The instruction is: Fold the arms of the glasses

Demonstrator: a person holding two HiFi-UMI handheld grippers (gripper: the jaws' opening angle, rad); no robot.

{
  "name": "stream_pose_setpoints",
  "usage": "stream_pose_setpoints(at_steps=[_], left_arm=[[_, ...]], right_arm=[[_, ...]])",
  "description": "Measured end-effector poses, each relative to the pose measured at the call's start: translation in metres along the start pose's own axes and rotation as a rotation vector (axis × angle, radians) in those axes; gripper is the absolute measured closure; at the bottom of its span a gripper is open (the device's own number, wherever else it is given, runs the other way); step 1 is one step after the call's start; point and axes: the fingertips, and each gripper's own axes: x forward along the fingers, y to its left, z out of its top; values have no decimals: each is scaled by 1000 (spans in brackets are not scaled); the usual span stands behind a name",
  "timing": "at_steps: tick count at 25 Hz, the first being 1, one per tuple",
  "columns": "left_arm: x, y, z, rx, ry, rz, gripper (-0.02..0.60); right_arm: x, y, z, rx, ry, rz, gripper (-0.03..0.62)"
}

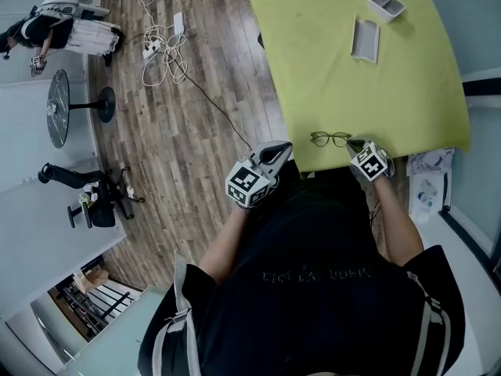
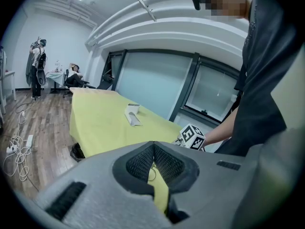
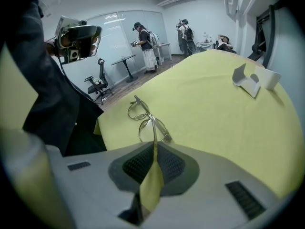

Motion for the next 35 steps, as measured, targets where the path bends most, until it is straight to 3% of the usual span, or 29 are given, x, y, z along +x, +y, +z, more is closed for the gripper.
stream_pose_setpoints(at_steps=[16, 35], left_arm=[[3, 1, 3, 12, 6, -5, 564], [2, 2, 9, 26, -38, -62, 565]], right_arm=[[8, -2, 0, 13, 10, 6, 551], [-41, 2, 18, 131, -181, -117, 551]])
